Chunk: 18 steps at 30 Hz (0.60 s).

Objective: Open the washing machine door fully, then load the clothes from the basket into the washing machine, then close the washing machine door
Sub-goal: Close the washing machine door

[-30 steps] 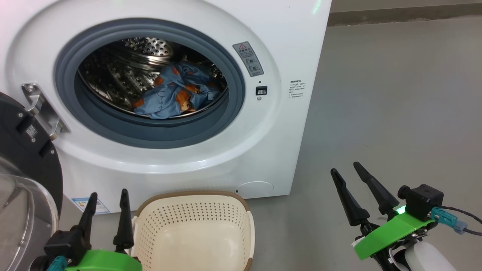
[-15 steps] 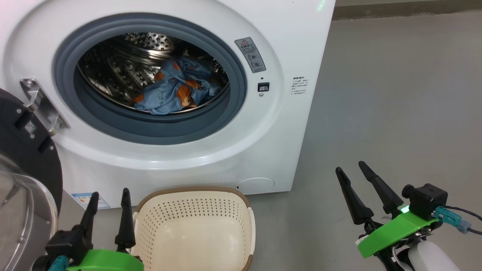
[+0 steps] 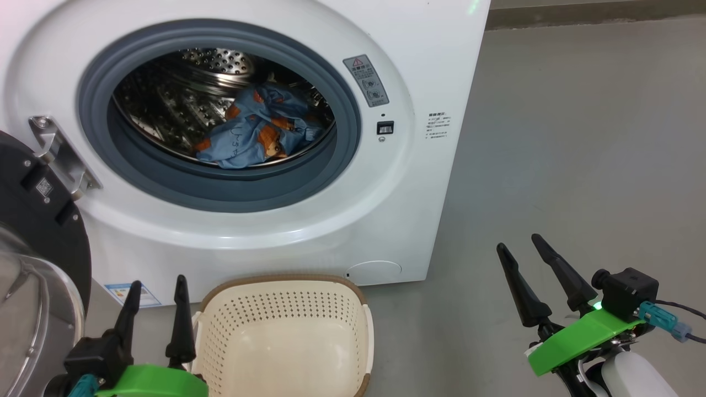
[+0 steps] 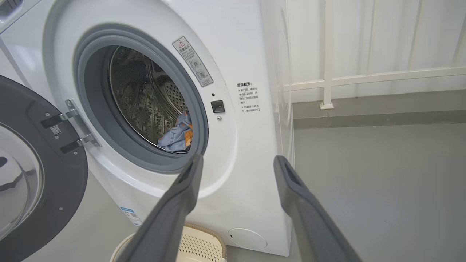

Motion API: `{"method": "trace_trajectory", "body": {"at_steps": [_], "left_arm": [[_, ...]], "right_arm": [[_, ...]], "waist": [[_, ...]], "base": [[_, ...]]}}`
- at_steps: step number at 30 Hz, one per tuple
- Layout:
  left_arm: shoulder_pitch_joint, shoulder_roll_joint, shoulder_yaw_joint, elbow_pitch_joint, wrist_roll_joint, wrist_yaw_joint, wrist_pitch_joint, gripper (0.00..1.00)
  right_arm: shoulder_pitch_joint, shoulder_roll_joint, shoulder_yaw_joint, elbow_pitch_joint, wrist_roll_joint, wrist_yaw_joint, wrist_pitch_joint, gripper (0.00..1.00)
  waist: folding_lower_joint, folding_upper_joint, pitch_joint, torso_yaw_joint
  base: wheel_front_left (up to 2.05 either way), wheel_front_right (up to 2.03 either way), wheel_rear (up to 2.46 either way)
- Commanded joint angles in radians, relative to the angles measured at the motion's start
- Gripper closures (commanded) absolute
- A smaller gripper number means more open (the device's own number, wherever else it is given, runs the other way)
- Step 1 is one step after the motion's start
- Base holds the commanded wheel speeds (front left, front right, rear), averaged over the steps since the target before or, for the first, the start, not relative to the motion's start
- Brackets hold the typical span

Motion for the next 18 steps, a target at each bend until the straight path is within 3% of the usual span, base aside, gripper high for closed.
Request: {"method": "trace_trajectory", "body": {"at_steps": [1,18], "left_arm": [[-0.034,0.012,0.038,-0.022,0.006,-0.005,-0.006,0.0],[-0.032,0.008,0.059,-0.019,0.016,-0.021,-0.006,0.0]], "right_arm": [[-0.02,-0.004,0.013,-0.019,-0.012,0.002,-0.005,0.0],[-0.016,0.014,-0.015,-0.009,-0.068,0.002,-0.005,0.0]], "waist": [[0.0,0.0,0.0,0.0],[0.0,0.0,-0.008,-0.003]], "base": [[0.0,0.0,0.0],[0.0,0.0,0.0]]}}
